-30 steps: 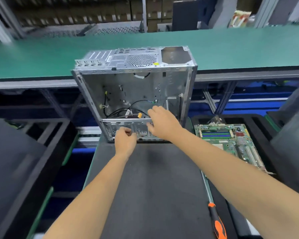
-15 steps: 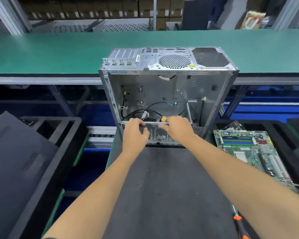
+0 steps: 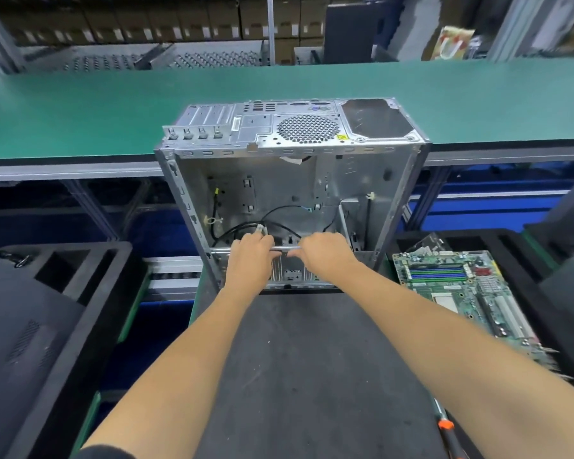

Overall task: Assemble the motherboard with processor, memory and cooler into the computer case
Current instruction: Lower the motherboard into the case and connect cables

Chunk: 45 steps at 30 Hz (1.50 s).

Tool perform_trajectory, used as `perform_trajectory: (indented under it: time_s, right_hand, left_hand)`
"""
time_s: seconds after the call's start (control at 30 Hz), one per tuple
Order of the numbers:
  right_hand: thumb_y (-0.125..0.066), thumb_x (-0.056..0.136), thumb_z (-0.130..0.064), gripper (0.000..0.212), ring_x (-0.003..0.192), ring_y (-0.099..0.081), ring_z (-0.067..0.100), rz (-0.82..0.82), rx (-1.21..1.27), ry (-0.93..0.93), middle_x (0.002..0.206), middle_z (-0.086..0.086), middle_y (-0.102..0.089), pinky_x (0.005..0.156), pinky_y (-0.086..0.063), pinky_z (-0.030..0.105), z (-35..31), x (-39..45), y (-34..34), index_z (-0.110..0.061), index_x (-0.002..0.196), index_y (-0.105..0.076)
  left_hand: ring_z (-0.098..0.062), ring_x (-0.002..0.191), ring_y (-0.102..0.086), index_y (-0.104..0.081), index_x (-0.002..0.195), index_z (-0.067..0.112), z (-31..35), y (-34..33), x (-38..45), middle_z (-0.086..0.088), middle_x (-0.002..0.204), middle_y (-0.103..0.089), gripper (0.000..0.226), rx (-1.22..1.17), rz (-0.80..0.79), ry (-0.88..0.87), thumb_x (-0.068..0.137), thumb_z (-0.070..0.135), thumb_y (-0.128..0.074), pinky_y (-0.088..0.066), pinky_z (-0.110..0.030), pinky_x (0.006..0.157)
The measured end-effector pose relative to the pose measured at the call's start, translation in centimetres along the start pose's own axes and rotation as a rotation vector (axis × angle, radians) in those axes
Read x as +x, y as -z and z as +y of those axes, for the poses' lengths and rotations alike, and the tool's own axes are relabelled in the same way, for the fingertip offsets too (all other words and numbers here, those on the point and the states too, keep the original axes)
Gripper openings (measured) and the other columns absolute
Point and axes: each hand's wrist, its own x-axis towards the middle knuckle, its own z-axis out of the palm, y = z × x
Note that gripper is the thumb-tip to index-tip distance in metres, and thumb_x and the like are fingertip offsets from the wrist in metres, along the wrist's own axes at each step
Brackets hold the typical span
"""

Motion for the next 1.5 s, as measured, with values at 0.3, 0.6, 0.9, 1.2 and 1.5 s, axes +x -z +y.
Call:
perform_trajectory:
  time_s: [0.3, 0.6, 0.9, 1.2, 1.5]
  right_hand:
    - [-0.038, 0.101, -0.049, 0.047, 0.072, -0.064, 0.026, 0.202, 0.069, 0.054, 0.081, 0.005, -0.068, 0.056, -0.030, 0.031, -0.8, -1.1, 0.2, -0.010, 0.088, -0.059]
    - [-0.035, 0.100, -0.052, 0.052, 0.068, -0.065, 0.031, 0.285, 0.103, 0.044, 0.076, 0.008, -0.069, 0.052, -0.029, 0.030, -3.0, -2.2, 2.6, -0.012, 0.082, -0.062]
    - [-0.028, 0.100, -0.053, 0.052, 0.061, -0.052, 0.024, 0.206, 0.206, 0.080, 0.061, -0.001, -0.043, 0.056, -0.032, 0.031, -6.3, -4.6, 3.8, -0.018, 0.067, -0.048]
    - [-0.030, 0.100, -0.054, 0.056, 0.067, -0.056, 0.027, 0.058, 0.313, -0.010, 0.061, 0.002, -0.045, 0.056, -0.033, 0.031, -9.0, -8.0, 4.6, -0.015, 0.061, -0.043]
    - [-0.028, 0.103, -0.038, 0.050, 0.112, -0.056, 0.036, -0.438, 0.599, -0.024, 0.128, 0.021, -0.058, 0.082, -0.041, 0.034, -11.2, -8.7, 6.9, -0.003, 0.124, -0.057]
  left_hand:
    - [-0.020, 0.064, -0.034, -0.044, 0.065, 0.017, -0.8, 2.0, -0.1, 0.003, 0.065, -0.037, 0.029, -0.053, -0.002, -0.069, 0.088, 0.009, -0.060, -0.022, -0.031, 0.062]
    - [-0.020, 0.062, -0.041, -0.049, 0.062, 0.015, -2.4, 5.1, -2.0, 0.004, 0.062, -0.045, 0.025, -0.258, 0.116, -0.044, 0.081, 0.018, -0.064, -0.024, -0.030, 0.060]
    - [-0.015, 0.042, -0.033, -0.030, 0.045, 0.018, -2.4, 6.5, -6.1, 0.002, 0.042, -0.034, 0.043, -0.174, 0.101, 0.063, 0.085, 0.034, -0.034, -0.015, -0.028, 0.043]
    - [-0.022, 0.051, -0.040, -0.036, 0.048, 0.018, -2.9, 7.1, -8.8, 0.004, 0.047, -0.037, 0.042, -0.110, -0.032, 0.027, 0.084, 0.037, -0.027, -0.019, -0.029, 0.045]
    - [-0.027, 0.063, -0.042, -0.033, 0.049, 0.015, -4.1, 8.3, -8.3, -0.006, 0.054, -0.043, 0.048, -0.044, -0.346, -0.150, 0.094, 0.030, -0.038, -0.026, -0.034, 0.058]
